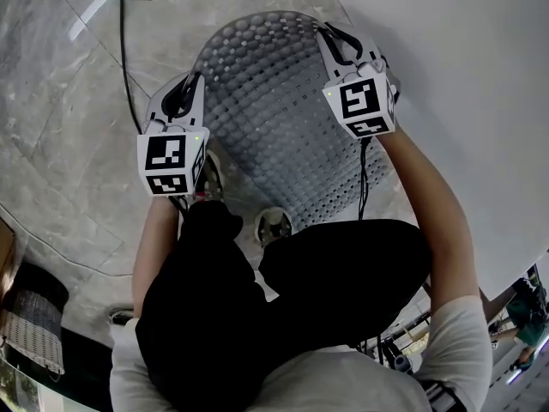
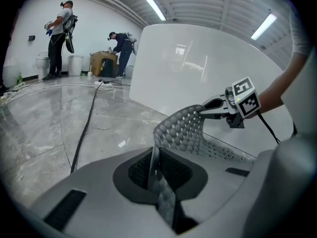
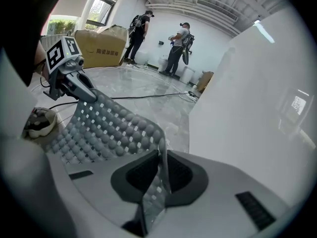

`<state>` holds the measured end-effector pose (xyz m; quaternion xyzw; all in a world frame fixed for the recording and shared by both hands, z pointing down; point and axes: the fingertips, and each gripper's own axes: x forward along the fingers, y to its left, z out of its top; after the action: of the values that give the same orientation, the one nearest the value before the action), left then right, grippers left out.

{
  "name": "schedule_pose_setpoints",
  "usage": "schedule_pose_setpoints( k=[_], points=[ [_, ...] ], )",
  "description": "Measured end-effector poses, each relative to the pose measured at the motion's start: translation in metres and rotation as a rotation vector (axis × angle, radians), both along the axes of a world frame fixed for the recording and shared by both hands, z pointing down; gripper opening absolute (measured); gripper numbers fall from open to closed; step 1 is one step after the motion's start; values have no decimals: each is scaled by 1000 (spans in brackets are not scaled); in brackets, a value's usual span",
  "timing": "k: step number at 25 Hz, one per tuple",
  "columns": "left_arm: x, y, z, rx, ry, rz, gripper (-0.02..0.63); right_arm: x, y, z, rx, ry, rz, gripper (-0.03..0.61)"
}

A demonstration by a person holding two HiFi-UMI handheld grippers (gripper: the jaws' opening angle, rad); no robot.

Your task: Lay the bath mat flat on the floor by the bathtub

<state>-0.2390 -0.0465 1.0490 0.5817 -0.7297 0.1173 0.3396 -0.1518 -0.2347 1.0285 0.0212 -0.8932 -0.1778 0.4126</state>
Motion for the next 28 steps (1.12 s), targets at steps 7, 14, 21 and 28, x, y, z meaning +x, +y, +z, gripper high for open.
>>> schedule_pose_setpoints(
  k=[7,14,21,28],
  points=[
    [7,-1,-3,9,23,-1,25,-8,-4,8,19,11,0,29],
    [8,4,-5,19,56,0,26,-21,-8,19,24,41,-8,29],
    [2,8,2,4,48,-14,25,-36,-8,31,31,60,-32,29],
    [-7,7,12,-24,33,-21,26,-45,-8,43,22,70,-39,29]
  ],
)
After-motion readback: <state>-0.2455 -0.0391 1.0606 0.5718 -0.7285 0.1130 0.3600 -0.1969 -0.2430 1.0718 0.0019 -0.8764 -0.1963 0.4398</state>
